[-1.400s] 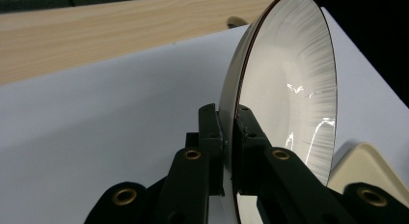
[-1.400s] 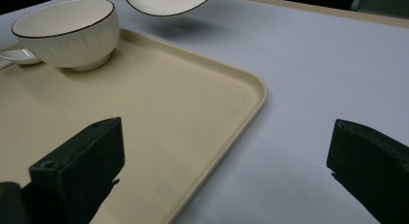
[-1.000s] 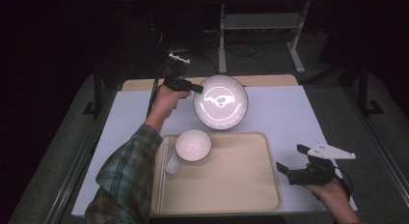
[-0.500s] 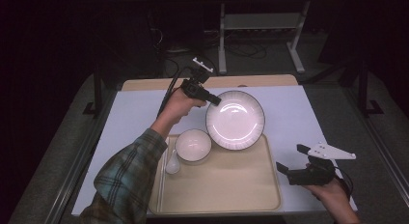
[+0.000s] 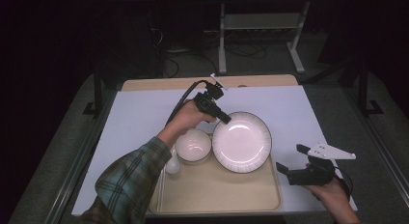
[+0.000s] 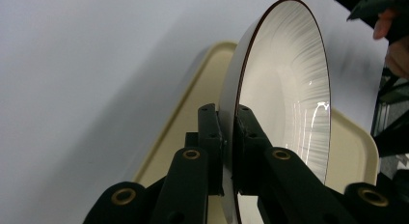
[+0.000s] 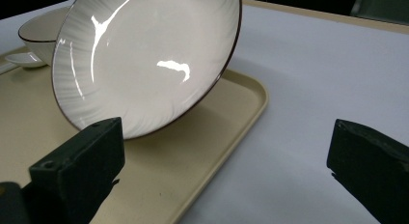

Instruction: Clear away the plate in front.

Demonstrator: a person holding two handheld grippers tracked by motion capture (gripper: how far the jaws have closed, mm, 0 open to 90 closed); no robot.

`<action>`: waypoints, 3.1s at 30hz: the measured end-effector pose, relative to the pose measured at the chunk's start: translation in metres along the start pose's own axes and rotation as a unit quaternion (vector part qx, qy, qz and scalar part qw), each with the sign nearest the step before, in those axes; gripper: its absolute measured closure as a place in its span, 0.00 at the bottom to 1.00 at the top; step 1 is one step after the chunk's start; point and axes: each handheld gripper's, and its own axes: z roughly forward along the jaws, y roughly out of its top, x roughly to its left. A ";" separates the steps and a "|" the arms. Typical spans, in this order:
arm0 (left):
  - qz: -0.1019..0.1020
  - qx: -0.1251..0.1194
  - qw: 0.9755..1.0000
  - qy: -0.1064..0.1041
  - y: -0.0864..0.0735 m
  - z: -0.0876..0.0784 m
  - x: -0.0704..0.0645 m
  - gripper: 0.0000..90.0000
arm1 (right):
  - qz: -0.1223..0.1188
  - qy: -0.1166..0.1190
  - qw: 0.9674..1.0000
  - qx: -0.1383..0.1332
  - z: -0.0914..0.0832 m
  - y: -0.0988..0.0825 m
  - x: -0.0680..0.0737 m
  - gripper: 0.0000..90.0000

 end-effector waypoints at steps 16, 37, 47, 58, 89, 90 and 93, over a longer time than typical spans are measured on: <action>0.003 0.065 0.997 -0.036 -0.010 0.036 -0.007 0.93 | 0.000 -0.002 1.000 -0.002 -0.001 0.001 0.000 0.00; 0.022 0.127 0.992 0.015 -0.013 0.077 0.015 0.89 | -0.001 0.000 1.000 -0.002 -0.001 0.000 -0.001 0.00; 0.018 0.067 0.998 0.008 -0.012 0.056 0.019 0.78 | -0.001 0.000 1.000 -0.003 -0.001 0.000 -0.001 0.00; 0.044 -0.053 0.997 0.028 -0.036 0.011 0.016 0.44 | 0.000 -0.001 1.000 -0.001 0.000 0.000 -0.001 0.00; 0.013 -0.210 0.965 0.160 -0.177 -0.064 -0.004 0.18 | -0.003 -0.001 1.000 -0.011 0.000 0.004 -0.002 0.00; 0.011 -0.210 0.964 0.162 -0.181 -0.064 -0.005 0.18 | -0.003 -0.001 1.000 -0.010 0.000 0.004 -0.002 0.00; 0.008 -0.216 0.961 0.172 -0.193 -0.066 -0.006 0.18 | -0.004 -0.001 1.000 -0.012 0.001 0.005 -0.002 0.00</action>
